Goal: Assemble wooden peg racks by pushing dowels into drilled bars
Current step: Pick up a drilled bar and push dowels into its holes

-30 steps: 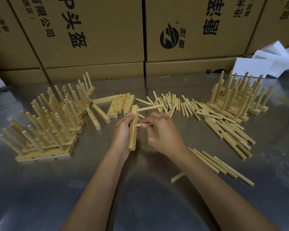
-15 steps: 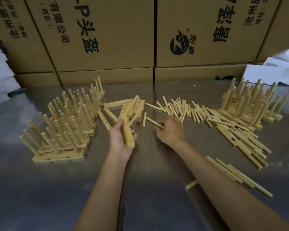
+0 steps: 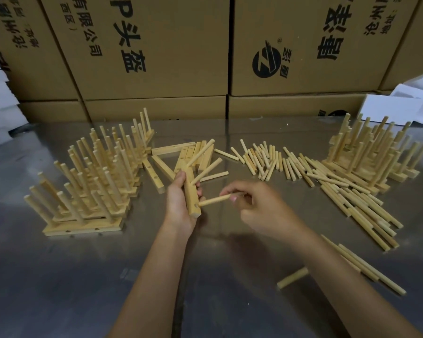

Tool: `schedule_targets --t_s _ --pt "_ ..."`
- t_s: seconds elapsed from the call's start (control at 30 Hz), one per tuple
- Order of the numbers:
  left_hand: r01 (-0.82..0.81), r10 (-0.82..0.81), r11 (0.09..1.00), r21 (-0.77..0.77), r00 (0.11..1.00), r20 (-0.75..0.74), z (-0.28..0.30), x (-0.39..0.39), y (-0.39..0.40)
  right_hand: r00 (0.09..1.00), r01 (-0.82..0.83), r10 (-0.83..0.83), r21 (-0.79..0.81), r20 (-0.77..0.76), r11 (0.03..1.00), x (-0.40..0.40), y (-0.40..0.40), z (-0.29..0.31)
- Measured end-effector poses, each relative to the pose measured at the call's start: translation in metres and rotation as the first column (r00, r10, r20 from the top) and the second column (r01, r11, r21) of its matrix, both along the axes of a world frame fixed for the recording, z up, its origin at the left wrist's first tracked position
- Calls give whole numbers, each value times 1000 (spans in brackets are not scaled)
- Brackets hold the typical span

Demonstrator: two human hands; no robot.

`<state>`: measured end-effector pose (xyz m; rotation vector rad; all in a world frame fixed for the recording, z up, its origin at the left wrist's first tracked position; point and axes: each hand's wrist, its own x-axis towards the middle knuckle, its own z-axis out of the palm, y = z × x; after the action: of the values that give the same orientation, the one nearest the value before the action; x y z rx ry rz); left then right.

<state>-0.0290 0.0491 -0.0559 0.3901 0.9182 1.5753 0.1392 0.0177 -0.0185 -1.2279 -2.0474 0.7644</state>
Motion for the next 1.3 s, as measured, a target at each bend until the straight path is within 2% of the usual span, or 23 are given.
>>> schedule_targets --t_s 0.27,0.4,0.5,0.57,0.6,0.67,0.73,0.9,0.97,1.07,1.23,1.3 --pt "-9 11 1000 18 993 -119 -1 11 -2 998 -7 -9 286 55 958 -11 -14 -3" --pt "-13 18 999 34 992 -125 -2 14 -4 996 -43 23 253 81 967 -9 -13 -7" --pt "-21 27 999 48 991 -130 -1 14 -5 999 -31 24 212 36 977 -6 -9 -9" --pt "-18 26 998 65 992 -121 0 15 -5 999 -12 19 166 -43 986 -6 -9 -8" --pt "-21 29 997 73 994 -109 1 15 -5 991 -4 19 118 -132 993 -8 -9 -8" --pt "-34 39 997 75 997 -62 3 11 -3 927 -4 -3 -16 -375 1000 -13 -9 -6" --pt "-34 36 997 69 999 -20 5 5 -3 857 12 -82 -138 -509 990 -18 -10 -7" --pt "-22 23 999 44 1000 -10 9 12 -6 930 49 -140 -265 -340 963 -34 -18 -25" --pt "-22 23 999 49 999 -23 13 20 -5 923 78 -164 -250 -348 965 -36 -17 -27" --pt "-35 35 990 136 999 5 17 25 -7 879 146 -236 -237 -414 961 -29 -10 -24" --pt "-5 -15 983 181 994 109 12 24 -11 889 225 -301 -244 -346 943 -16 -3 -14" --pt "36 -60 986 161 988 146 8 21 -13 907 259 -302 -177 -293 950 -9 0 -6"
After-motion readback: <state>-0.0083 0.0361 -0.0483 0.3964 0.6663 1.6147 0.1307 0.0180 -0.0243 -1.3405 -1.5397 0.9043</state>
